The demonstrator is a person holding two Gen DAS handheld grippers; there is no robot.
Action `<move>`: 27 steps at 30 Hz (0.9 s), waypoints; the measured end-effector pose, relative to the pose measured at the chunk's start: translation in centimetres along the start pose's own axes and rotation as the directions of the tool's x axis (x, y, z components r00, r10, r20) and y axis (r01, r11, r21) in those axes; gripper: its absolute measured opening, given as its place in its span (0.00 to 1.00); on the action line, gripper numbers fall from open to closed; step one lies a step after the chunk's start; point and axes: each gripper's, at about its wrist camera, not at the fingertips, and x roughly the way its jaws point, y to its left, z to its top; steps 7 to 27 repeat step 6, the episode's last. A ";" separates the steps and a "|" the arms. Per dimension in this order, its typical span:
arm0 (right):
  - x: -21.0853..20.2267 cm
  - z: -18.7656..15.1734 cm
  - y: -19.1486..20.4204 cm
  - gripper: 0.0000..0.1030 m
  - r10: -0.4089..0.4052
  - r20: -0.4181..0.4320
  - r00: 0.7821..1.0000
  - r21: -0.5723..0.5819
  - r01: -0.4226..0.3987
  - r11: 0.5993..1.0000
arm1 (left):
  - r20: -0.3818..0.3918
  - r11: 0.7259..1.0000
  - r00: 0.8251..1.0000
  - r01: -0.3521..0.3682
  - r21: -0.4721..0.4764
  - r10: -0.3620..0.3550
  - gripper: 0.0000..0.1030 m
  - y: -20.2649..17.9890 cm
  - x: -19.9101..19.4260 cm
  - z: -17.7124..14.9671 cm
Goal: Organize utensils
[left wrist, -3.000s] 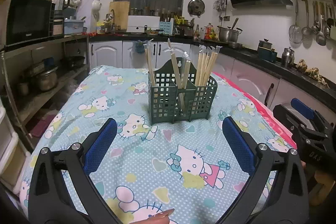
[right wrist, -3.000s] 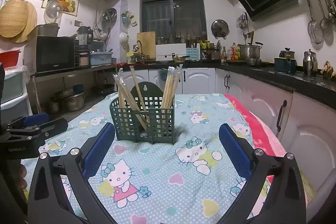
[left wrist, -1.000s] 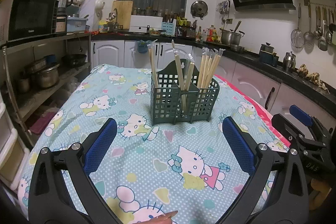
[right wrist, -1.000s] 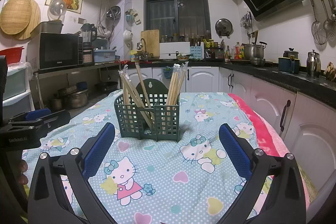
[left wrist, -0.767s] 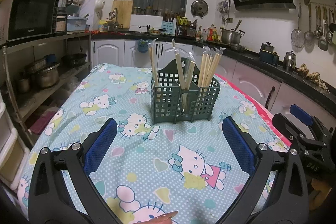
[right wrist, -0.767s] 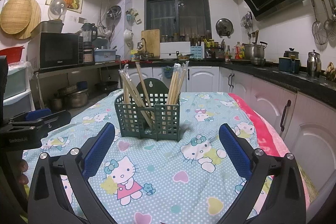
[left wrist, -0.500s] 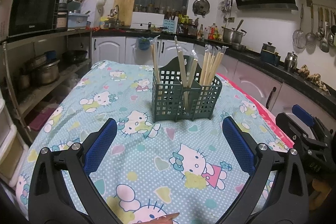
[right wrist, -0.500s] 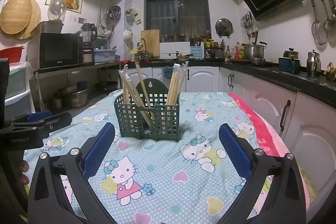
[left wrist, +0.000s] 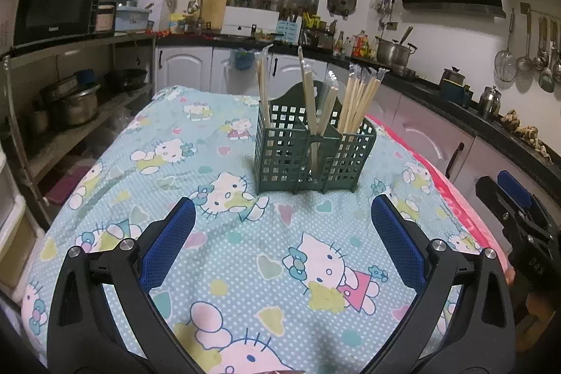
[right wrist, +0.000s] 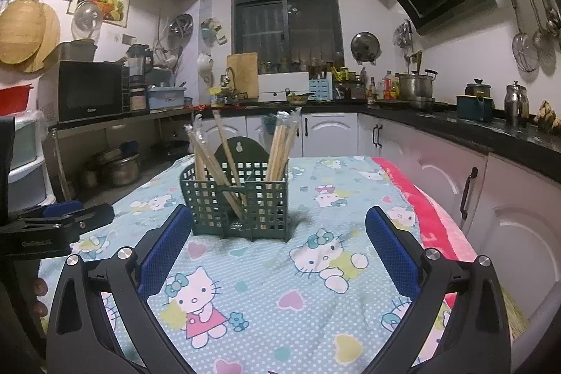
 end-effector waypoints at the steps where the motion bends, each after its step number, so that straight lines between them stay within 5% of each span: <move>1: 0.2 0.1 -0.4 0.94 -0.012 -0.007 1.000 0.011 0.012 1.000 | -0.007 1.000 1.000 0.000 -0.008 -0.001 0.90 0.4 0.2 0.1; 6: 3.3 0.8 -3.3 0.94 -0.092 -0.121 0.988 0.046 0.098 0.994 | -0.120 0.992 0.986 -0.117 -0.041 0.112 0.90 4.5 3.8 1.8; 27: 3.3 0.8 -3.3 0.94 -0.092 -0.121 0.988 0.046 0.098 0.994 | -0.120 0.992 0.986 -0.117 -0.041 0.112 0.90 4.5 3.8 1.8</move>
